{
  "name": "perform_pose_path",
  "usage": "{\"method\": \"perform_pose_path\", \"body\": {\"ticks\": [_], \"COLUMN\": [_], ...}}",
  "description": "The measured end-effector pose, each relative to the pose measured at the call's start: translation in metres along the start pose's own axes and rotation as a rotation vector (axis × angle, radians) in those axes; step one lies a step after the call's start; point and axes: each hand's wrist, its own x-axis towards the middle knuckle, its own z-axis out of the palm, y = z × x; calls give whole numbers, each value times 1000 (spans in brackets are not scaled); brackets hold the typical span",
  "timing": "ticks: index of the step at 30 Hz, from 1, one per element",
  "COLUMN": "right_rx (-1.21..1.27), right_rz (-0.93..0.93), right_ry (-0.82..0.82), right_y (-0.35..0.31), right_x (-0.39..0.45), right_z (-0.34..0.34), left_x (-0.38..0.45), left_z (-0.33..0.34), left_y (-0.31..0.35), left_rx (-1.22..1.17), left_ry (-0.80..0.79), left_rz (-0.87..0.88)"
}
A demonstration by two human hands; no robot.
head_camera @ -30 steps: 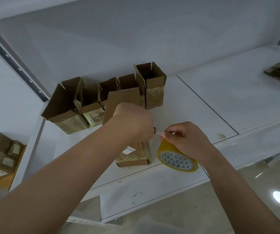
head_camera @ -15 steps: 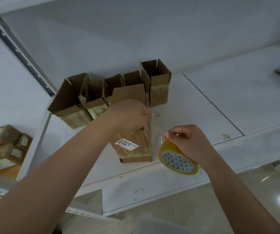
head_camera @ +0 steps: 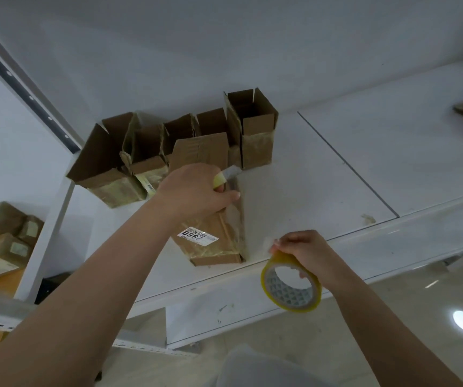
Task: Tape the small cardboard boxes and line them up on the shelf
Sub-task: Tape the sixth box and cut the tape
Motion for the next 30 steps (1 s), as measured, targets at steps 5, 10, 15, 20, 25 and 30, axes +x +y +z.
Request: {"method": "perform_pose_path", "body": {"ticks": [5, 10, 15, 20, 25, 30], "right_rx": [-28, -39, 12, -34, -145, -167], "right_rz": [-98, -206, -395, -517, -564, -588], "right_ry": [102, 159, 213, 272, 447, 660], "right_y": [-13, -27, -51, -72, -73, -77], "right_x": [8, 3, -14, -23, -19, -10], "right_z": [-9, -18, -30, -30, -20, -12], "left_x": [0, -1, 0, -12, -13, -22], "left_z": [1, 2, -8, 2, 9, 18], "left_y": [14, 18, 14, 45, 49, 56], "left_rx": [228, 284, -92, -548, -719, -904], "left_ry": [1, 11, 104, 84, 154, 158], "left_rz": [-26, -18, -13, 66, 18, -57]}}
